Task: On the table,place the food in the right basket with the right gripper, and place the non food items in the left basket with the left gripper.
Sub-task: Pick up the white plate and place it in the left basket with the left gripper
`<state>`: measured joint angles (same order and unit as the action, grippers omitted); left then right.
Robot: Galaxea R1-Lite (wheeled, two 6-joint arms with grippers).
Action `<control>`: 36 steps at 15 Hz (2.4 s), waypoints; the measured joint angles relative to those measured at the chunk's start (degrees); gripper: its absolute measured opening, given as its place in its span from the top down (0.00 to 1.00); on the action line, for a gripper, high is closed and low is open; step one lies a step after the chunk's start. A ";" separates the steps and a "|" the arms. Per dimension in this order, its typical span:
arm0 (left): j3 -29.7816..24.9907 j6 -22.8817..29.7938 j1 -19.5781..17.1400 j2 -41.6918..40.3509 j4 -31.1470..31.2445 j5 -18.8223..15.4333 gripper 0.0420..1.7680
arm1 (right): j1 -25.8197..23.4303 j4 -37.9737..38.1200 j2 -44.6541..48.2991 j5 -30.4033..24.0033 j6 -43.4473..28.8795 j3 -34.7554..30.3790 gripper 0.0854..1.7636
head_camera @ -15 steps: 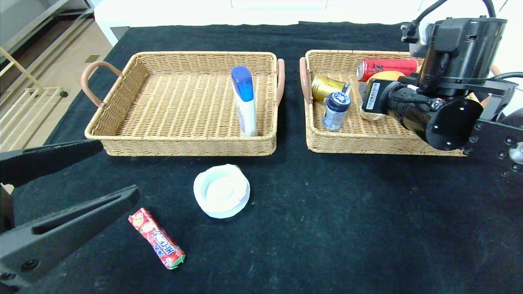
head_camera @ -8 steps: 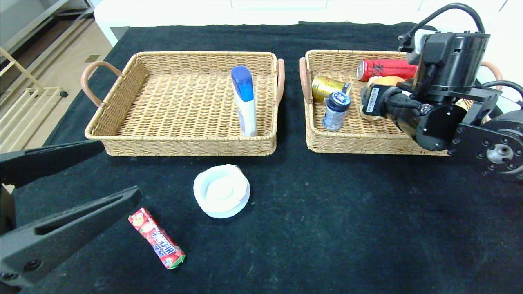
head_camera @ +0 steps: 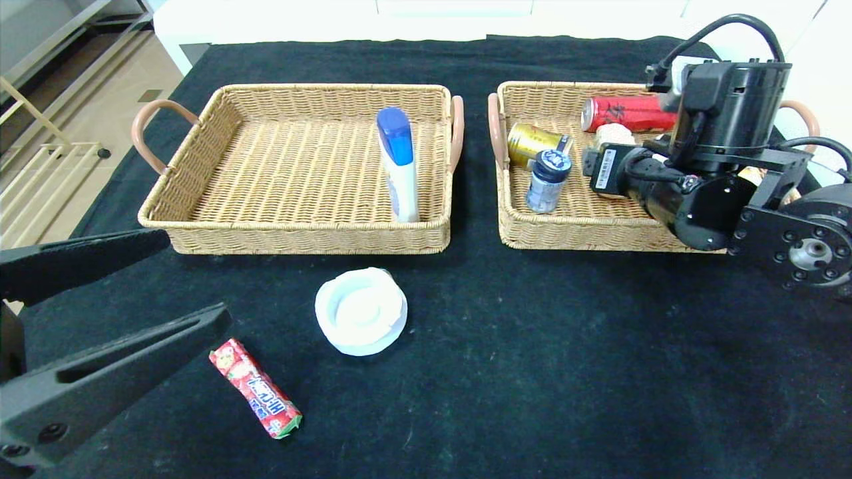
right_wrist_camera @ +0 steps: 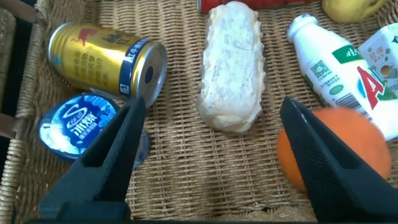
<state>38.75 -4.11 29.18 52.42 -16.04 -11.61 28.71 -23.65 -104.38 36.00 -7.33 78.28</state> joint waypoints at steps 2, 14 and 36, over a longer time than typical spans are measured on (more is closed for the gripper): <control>0.00 0.01 0.00 0.00 -0.02 0.00 0.03 | 0.76 0.01 0.71 0.05 -0.02 -0.39 0.09; -0.28 -0.13 -0.05 0.72 0.04 0.15 0.03 | 15.56 -2.26 15.85 -18.59 7.02 -21.49 0.05; -0.98 -0.73 5.40 4.50 3.07 8.41 0.03 | 7.86 -26.51 27.20 -49.64 18.04 -55.70 0.04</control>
<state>37.78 -4.84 34.58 56.92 -12.97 -3.19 36.57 -50.16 -77.18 -13.64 10.72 22.58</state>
